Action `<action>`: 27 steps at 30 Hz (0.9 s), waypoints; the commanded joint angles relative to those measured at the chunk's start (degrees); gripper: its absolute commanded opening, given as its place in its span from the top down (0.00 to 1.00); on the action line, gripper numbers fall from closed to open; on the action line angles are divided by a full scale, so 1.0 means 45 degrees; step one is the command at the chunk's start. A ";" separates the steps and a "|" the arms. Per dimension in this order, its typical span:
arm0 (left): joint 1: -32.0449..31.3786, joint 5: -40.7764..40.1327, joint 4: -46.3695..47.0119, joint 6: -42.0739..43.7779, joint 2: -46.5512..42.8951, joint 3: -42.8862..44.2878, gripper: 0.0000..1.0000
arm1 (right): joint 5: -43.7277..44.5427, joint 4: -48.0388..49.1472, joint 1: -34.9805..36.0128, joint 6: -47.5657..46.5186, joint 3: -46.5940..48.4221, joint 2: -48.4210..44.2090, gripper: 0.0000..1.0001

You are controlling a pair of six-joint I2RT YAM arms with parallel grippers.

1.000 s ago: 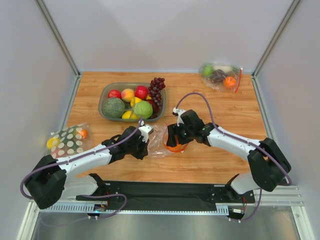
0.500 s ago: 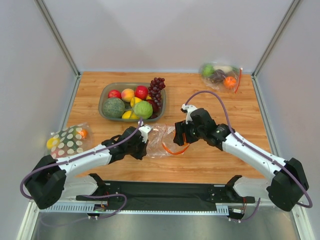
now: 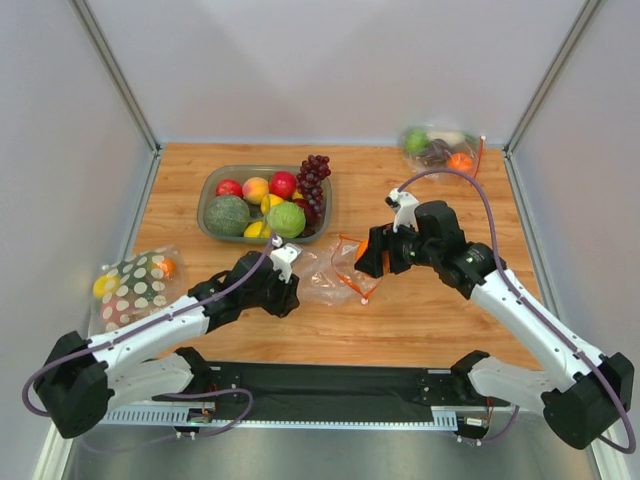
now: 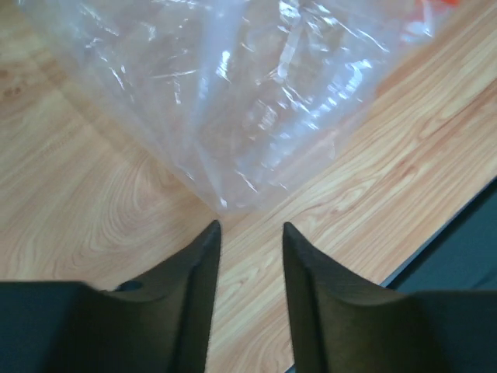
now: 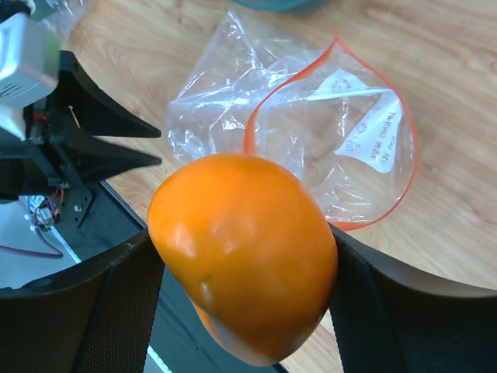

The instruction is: Open the zip-top bag and remove the fake food

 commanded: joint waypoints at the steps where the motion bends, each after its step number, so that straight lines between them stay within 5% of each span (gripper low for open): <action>1: -0.0060 0.0389 0.0206 0.0379 -0.1217 0.0581 0.52 | -0.0600 -0.0094 -0.0262 -0.0423 0.0899 -0.0208 0.25; 6: -0.0079 0.0214 -0.0945 0.0243 -0.1941 0.1127 0.23 | -0.0874 0.0355 -0.0418 -0.0618 0.1660 0.0434 0.25; 13: -0.0060 -0.1074 -0.2410 -0.0010 -0.3579 0.2317 0.11 | -0.1225 0.1583 -0.0457 -0.0872 0.3688 0.2793 0.25; 17: 0.0134 -0.3318 -0.4028 -0.0479 -0.4070 0.3489 0.03 | -0.1634 0.2034 -0.0457 -0.0794 0.5408 0.4944 0.27; 27: 0.3960 -0.3011 -0.4814 0.0164 -0.4618 0.5171 0.01 | -0.1461 0.0944 0.0381 -0.1027 1.1910 1.1038 0.27</action>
